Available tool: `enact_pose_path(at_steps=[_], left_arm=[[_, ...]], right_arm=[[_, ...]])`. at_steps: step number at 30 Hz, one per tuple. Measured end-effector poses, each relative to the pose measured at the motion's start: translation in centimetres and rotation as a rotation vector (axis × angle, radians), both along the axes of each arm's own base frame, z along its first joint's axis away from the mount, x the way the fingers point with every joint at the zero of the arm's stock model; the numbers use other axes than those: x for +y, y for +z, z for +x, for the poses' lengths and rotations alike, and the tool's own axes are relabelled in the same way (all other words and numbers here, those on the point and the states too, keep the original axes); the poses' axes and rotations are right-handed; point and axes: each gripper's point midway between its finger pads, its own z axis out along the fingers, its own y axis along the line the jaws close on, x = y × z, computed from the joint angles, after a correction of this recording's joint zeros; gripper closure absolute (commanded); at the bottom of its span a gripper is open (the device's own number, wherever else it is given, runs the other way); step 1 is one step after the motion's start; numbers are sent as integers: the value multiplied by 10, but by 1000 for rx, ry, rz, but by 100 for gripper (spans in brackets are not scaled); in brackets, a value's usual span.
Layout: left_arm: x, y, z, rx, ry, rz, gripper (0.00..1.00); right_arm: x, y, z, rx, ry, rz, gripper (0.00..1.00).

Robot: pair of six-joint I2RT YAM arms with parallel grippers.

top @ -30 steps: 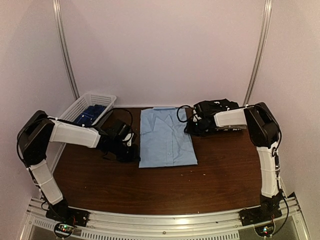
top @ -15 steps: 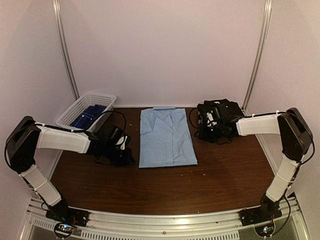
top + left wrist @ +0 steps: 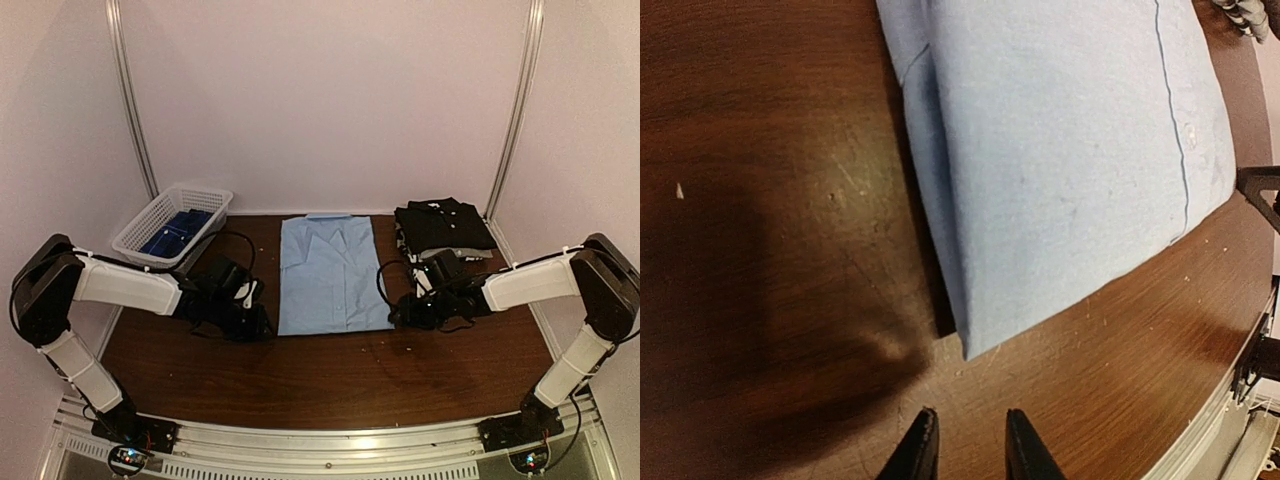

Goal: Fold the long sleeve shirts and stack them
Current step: Pick up the 2/3-rectangle-folded shirt from the center of the board.

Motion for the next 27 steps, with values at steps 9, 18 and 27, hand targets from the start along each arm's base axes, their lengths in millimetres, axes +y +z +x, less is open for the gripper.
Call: enact_pose_path(at_steps=[9,18,27], left_arm=[[-2,-10,2,11,5,4,70],[-7,-16,5,13,12,-4,70],[-17,-16,14,1,12,-22,72]], right_arm=[[11,-4,-12,9,22,31,58],[13,-10,-14,17,23,35,61],[18,-12,-11,11,14,60,65]])
